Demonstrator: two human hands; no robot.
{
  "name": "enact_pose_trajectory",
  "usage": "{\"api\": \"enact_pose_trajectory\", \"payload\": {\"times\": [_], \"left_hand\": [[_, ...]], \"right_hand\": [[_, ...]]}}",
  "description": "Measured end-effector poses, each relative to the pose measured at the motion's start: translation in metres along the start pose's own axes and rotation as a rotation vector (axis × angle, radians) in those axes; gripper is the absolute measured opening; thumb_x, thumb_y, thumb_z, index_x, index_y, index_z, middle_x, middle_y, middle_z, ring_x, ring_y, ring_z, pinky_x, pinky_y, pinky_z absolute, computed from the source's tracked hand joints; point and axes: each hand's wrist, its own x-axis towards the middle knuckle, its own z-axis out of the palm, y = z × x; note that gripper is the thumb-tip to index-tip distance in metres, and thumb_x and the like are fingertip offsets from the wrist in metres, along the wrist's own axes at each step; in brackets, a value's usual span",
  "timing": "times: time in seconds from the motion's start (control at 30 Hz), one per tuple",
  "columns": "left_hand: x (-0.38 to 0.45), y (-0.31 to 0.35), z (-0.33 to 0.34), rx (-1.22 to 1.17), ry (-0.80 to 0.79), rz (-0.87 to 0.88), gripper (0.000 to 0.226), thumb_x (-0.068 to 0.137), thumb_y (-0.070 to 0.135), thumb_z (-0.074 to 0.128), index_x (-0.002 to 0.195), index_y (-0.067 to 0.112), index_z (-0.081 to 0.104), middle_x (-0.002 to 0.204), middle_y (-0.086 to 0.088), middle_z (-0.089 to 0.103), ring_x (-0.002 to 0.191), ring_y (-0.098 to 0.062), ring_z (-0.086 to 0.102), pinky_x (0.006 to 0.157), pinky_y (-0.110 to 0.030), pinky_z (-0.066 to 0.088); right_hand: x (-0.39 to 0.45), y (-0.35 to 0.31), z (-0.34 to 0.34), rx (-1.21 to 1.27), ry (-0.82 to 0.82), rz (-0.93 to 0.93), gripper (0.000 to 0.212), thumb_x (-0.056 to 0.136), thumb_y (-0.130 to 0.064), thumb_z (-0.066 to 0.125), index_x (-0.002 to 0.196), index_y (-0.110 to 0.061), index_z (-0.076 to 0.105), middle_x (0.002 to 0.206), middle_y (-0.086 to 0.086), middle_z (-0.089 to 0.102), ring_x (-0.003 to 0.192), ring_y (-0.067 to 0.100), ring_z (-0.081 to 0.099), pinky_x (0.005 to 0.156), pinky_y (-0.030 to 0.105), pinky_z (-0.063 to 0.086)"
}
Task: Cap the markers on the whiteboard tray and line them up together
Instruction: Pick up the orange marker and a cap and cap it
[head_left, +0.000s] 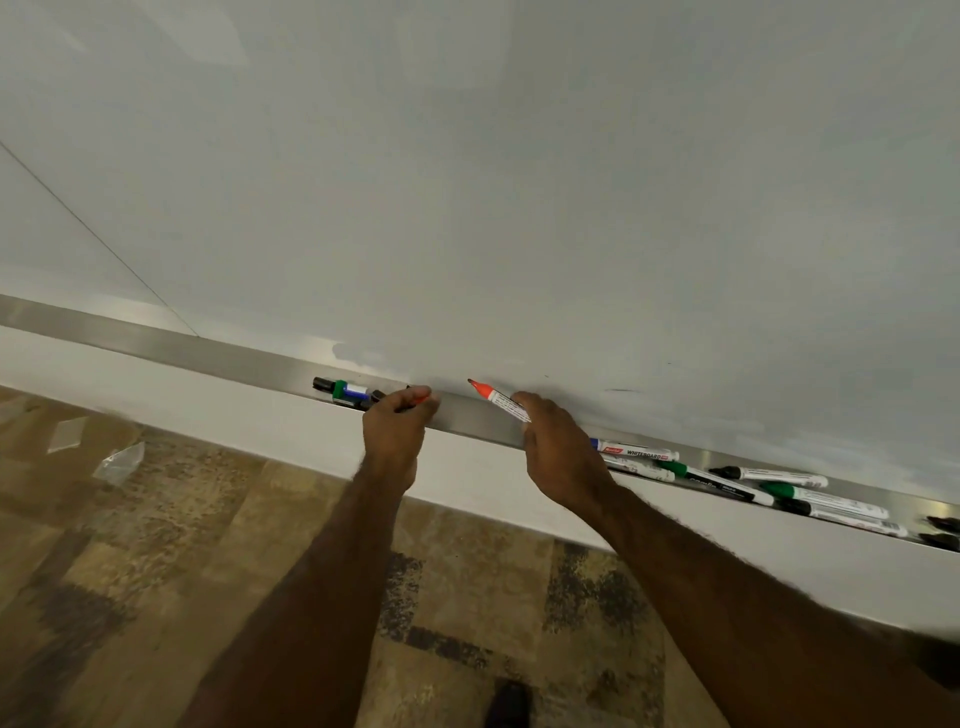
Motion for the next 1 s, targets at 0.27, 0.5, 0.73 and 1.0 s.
{"api": "enact_pose_trajectory", "payload": {"times": [0.27,0.5,0.73,1.0], "left_hand": [[-0.017,0.003,0.008,0.004,-0.089,0.025,0.021,0.089,-0.001,0.059,0.109,0.002,0.066,0.108,-0.015,0.066,0.11,-0.031,0.062,0.103,-0.041,0.046],[-0.018,0.0,0.012,0.104,-0.11,0.067,0.015,0.085,0.007,0.067,0.094,0.019,0.07,0.108,-0.011,0.07,0.109,-0.027,0.063,0.097,-0.033,0.049],[-0.018,-0.004,0.016,0.098,-0.138,0.057,0.016,0.087,0.004,0.064,0.097,0.015,0.07,0.106,-0.012,0.07,0.107,-0.027,0.064,0.099,-0.038,0.05],[-0.018,-0.012,0.023,0.238,-0.147,0.102,0.021,0.088,0.007,0.063,0.108,0.009,0.071,0.101,-0.003,0.072,0.101,-0.019,0.065,0.099,-0.031,0.048]], "right_hand": [[-0.009,0.003,-0.005,0.007,0.039,-0.019,0.035,0.095,-0.015,0.044,0.129,-0.016,0.05,0.106,0.01,0.058,0.097,0.024,0.052,0.081,0.032,0.043],[-0.009,0.003,-0.006,-0.024,0.029,-0.024,0.033,0.094,-0.016,0.047,0.126,-0.018,0.054,0.103,0.008,0.059,0.095,0.022,0.05,0.077,0.029,0.041],[-0.01,0.006,-0.007,-0.009,0.031,0.005,0.034,0.093,-0.015,0.046,0.125,-0.02,0.054,0.101,0.008,0.058,0.094,0.023,0.05,0.078,0.035,0.044],[-0.008,0.009,-0.003,-0.003,0.035,0.011,0.033,0.094,-0.015,0.047,0.125,-0.018,0.055,0.103,0.008,0.058,0.095,0.022,0.049,0.079,0.032,0.043]]}}
